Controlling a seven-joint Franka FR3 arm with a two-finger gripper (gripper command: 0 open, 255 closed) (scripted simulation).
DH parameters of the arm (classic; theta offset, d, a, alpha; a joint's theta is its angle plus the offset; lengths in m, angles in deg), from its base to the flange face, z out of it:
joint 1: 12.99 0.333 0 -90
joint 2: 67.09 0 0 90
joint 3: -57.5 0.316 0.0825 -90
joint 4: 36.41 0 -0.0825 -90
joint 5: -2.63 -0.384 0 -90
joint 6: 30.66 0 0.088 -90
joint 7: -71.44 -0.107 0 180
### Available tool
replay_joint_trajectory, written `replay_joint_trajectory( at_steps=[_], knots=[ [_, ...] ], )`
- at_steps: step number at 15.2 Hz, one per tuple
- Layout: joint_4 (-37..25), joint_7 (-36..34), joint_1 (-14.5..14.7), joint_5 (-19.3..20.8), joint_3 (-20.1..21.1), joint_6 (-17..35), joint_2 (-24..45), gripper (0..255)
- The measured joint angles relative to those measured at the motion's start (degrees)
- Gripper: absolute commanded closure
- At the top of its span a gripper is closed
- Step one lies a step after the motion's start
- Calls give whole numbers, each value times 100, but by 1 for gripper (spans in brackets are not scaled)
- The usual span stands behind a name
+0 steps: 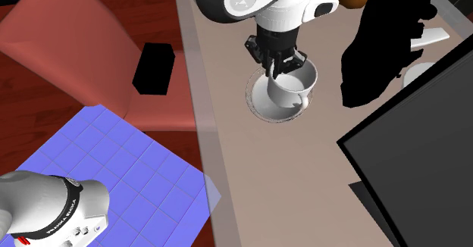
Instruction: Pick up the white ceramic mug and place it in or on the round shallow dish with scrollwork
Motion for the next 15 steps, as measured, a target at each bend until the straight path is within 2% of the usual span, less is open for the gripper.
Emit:
replay_joint_trajectory(
  at_steps=[6, 10, 15],
  knots=[
    [-1, 0, 0, 0, 0, 1, 0, 0],
    [-254, -172, 45, 220, -4, -536, -335, 0],
    [-281, -193, 42, 278, -11, -657, -433, 0]
  ],
)
